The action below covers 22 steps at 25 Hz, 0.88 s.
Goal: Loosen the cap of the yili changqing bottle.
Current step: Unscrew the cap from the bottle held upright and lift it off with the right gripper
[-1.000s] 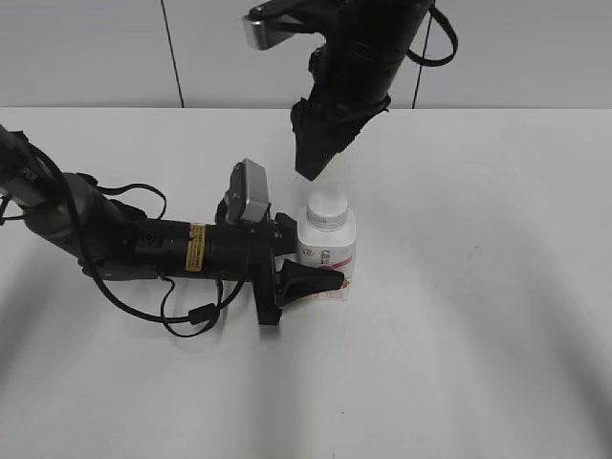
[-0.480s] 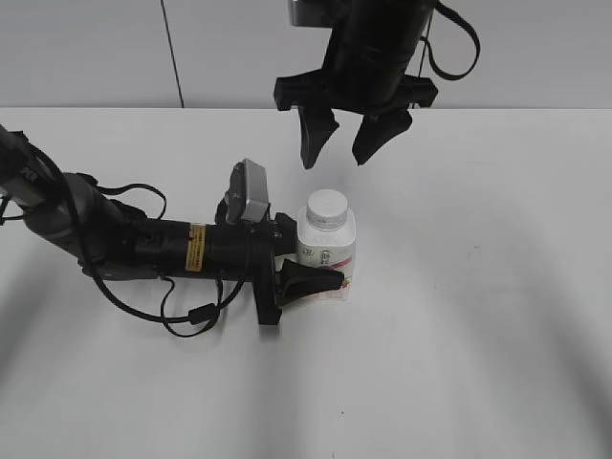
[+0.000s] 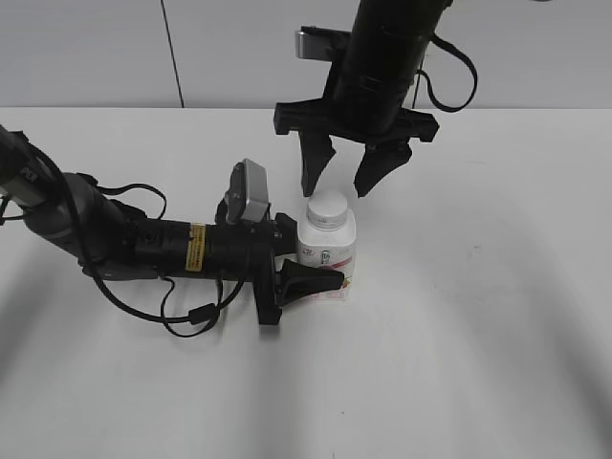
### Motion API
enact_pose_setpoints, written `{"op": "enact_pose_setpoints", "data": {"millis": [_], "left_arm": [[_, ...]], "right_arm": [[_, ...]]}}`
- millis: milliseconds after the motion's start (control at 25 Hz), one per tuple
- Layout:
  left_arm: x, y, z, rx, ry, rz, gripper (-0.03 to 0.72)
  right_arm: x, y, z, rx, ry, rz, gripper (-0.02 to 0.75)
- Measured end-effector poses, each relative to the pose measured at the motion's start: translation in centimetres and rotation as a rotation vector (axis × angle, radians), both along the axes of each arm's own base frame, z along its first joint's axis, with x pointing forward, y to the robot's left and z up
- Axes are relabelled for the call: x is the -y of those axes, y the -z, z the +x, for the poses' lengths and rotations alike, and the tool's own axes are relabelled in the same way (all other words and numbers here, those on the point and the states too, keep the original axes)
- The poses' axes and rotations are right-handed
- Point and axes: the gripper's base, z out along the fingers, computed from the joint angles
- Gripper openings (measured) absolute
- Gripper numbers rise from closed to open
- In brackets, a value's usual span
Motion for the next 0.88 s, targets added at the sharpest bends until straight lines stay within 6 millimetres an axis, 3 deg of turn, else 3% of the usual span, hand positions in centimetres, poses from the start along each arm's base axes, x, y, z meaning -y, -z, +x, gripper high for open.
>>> {"op": "enact_pose_setpoints", "data": {"millis": [680,880], "left_arm": [[0.0,0.0,0.0,0.0,-0.003,0.005,0.386],[0.0,0.1,0.0,0.0,-0.004,0.006,0.386]], "right_arm": [[-0.1,0.1,-0.1,-0.019,0.032,0.013,0.502],[-0.4,1.4,0.2,-0.053,0.035,0.007,0.502]]}}
